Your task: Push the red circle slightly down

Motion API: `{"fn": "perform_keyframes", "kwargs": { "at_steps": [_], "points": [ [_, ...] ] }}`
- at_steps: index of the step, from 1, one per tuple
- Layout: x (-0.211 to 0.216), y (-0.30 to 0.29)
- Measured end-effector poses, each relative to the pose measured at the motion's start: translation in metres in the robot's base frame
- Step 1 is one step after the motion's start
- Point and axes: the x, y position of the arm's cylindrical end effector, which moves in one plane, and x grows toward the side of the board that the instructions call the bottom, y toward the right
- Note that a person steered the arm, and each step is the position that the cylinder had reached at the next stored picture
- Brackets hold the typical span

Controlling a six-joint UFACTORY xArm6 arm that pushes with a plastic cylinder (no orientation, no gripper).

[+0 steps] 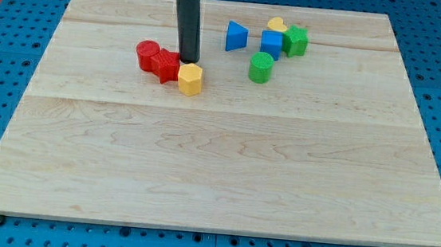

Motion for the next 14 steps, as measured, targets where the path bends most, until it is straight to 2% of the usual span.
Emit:
{"fn": "perform_keyframes", "kwargs": {
  "at_steps": [3, 5, 6, 9, 14],
  "points": [
    [0.005, -0.020],
    [-0.030, -0.022],
    [-0.034, -0.039],
    [-0.009, -0.084],
    [-0.005, -0.088]
  ]
}}
